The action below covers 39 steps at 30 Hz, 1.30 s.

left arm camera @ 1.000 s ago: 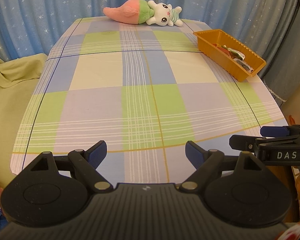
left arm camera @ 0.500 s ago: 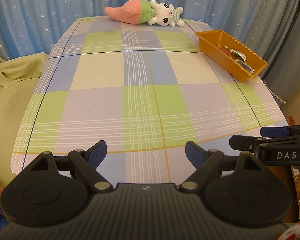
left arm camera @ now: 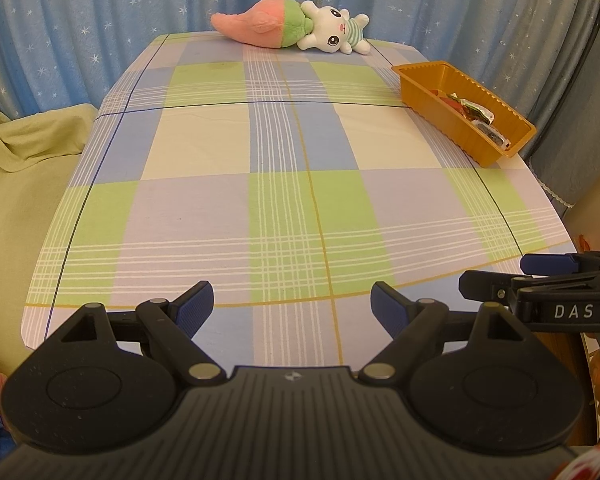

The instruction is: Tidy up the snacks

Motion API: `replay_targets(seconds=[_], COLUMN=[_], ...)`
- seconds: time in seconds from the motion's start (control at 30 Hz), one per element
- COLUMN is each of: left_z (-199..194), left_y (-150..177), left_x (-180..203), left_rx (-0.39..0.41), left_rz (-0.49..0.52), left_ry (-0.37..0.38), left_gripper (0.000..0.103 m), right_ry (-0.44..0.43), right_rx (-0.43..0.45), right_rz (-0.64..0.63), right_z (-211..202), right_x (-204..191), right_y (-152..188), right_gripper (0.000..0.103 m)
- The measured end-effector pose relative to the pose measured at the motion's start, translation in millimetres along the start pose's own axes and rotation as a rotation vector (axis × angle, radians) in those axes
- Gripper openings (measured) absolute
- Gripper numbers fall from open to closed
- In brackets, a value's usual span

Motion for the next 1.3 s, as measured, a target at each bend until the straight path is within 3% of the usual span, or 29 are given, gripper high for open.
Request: replay_targets(seconds=[1.3], left_z=[-4], left_y=[3], left_x=[-15], left_rx=[0.006], left_rz=[-0.022], left_ry=[0.003], left_gripper=[0.085], right_ry=[0.0], right_rx=[0.0], right_rz=[-0.003], right_z=[1], right_x=[-6], right_y=[0], right_gripper=[0.093])
Point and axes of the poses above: each gripper's, at about its wrist camera, not at the fingertips, and z roughly the way its jaws point, x to its right, y to its underside, the point moved 2 cm from there along z, roughly the way its jaws point, and after that the axes turned 9 degrees about z, right-handed, at the moved point
